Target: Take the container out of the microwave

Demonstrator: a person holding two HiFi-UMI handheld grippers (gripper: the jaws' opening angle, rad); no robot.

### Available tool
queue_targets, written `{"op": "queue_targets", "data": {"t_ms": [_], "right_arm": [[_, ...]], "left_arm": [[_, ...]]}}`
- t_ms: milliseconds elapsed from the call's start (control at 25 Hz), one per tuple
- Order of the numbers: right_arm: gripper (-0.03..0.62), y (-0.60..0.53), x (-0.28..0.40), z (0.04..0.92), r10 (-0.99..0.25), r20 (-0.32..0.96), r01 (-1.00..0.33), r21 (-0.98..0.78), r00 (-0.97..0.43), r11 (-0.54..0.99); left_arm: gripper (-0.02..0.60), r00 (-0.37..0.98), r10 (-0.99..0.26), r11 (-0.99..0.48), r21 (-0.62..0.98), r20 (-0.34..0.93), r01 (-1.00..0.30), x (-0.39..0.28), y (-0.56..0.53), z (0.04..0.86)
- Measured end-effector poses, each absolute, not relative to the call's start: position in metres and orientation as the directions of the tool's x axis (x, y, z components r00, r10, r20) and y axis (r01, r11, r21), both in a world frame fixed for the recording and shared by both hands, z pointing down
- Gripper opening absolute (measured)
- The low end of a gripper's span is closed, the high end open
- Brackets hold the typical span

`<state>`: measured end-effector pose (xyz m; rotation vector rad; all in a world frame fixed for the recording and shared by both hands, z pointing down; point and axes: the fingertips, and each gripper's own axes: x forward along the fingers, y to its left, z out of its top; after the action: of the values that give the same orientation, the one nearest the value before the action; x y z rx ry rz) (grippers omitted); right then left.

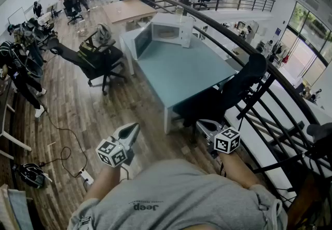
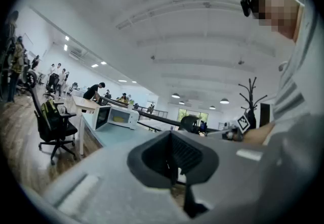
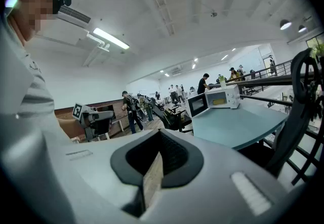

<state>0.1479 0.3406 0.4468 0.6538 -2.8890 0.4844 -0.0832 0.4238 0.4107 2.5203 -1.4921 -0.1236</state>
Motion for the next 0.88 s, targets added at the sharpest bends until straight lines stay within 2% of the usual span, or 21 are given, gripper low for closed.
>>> {"op": "queue_targets", "data": {"t_ms": [880], "right_arm": [[0.005,0.316,0.187,0.446,-0.384,0.186,-0.425,-0.312,-0.904,0.850]], "left_arm": [[0.018,0.480,-0.876,-0.462,0.193,0.052,-0.865,-0.042,0.402,0.401]]}}
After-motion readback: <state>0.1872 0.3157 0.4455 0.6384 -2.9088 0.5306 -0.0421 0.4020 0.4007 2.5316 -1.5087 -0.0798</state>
